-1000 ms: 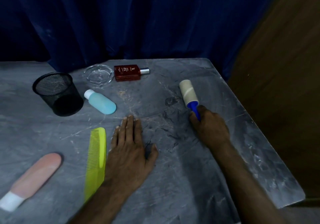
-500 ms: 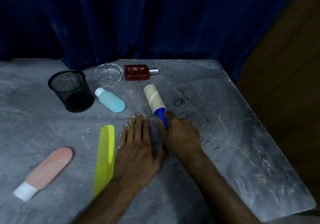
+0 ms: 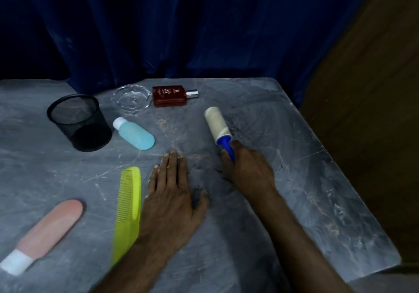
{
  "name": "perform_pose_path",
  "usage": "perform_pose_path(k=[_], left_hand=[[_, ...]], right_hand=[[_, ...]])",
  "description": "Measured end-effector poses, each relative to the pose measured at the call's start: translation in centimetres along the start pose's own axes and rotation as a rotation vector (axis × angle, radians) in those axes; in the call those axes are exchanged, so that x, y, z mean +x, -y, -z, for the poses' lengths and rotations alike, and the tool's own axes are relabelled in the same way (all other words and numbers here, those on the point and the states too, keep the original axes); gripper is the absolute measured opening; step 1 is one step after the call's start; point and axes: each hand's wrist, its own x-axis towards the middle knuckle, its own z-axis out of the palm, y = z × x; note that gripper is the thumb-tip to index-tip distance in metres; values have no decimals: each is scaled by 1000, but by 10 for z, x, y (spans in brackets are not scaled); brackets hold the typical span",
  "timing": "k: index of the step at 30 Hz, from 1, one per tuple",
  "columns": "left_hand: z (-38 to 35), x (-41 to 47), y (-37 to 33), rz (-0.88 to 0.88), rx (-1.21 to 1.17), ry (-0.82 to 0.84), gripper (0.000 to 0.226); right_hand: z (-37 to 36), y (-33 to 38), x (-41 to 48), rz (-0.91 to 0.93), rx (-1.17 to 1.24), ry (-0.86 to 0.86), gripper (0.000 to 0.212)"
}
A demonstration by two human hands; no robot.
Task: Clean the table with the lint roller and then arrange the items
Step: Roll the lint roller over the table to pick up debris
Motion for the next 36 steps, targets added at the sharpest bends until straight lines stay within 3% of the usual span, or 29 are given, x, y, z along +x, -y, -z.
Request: perform_pose_path(k=[10, 21, 28, 36], left_hand=[[3, -1, -1, -1, 31, 18, 96], [1, -1, -2, -5, 48, -14, 97], [0, 0, -1, -9, 42, -10, 97], [2, 0, -1, -1, 23, 32, 101]], right_hand=[[40, -98, 15, -253, 26, -78, 33], [70, -156, 4, -500, -64, -106, 39], [63, -141, 10, -386, -74, -86, 36], [28, -63, 17, -176, -6, -15, 39]])
